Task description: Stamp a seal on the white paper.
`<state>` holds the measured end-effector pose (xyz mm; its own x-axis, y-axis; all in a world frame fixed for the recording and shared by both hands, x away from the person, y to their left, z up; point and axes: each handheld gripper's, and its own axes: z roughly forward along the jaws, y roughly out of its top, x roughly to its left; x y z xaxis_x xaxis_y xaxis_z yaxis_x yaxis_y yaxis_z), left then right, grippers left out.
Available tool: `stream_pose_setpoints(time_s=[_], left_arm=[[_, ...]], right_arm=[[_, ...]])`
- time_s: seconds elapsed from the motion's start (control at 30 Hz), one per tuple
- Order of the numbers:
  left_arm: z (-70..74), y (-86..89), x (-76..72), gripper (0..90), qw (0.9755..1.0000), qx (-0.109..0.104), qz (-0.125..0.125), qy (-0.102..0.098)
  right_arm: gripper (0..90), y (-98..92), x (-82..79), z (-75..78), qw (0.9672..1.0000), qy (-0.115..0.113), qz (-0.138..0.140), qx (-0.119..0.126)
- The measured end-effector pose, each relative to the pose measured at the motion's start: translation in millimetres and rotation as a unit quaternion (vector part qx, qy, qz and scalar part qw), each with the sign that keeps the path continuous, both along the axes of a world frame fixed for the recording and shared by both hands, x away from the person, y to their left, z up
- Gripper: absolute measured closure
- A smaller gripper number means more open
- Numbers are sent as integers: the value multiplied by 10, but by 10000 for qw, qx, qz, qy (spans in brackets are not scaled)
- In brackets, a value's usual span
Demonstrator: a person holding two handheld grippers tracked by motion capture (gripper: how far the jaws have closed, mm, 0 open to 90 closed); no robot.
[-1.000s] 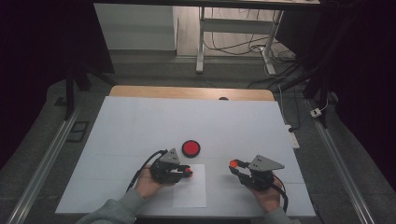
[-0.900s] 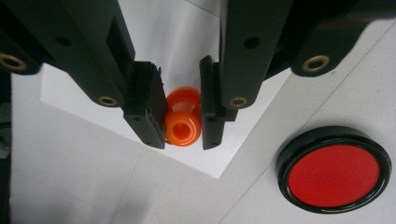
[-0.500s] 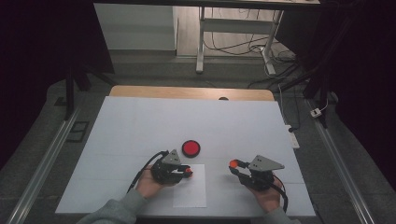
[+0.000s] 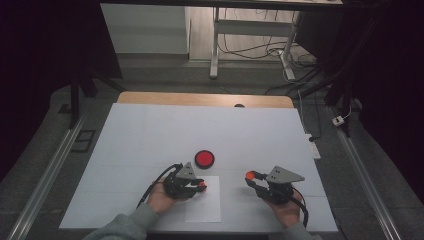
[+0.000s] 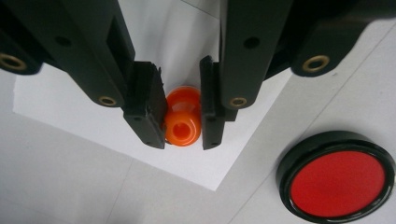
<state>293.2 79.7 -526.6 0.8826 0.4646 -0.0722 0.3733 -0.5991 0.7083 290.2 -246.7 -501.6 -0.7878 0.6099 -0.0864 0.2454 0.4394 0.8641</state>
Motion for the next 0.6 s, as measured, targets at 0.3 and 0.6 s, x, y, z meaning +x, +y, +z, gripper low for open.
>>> stream_pose_setpoints(time_s=[0.3, 0.6], left_arm=[[-15, -20, -41, 726, 9998, 86, -2, -158], [-25, -28, -63, 729, 9997, 96, 31, -223]], right_arm=[[643, -3, 0, 1, 10000, 7, 15, 11], [643, 3, -6, 3, 10000, 5, 7, 19]])
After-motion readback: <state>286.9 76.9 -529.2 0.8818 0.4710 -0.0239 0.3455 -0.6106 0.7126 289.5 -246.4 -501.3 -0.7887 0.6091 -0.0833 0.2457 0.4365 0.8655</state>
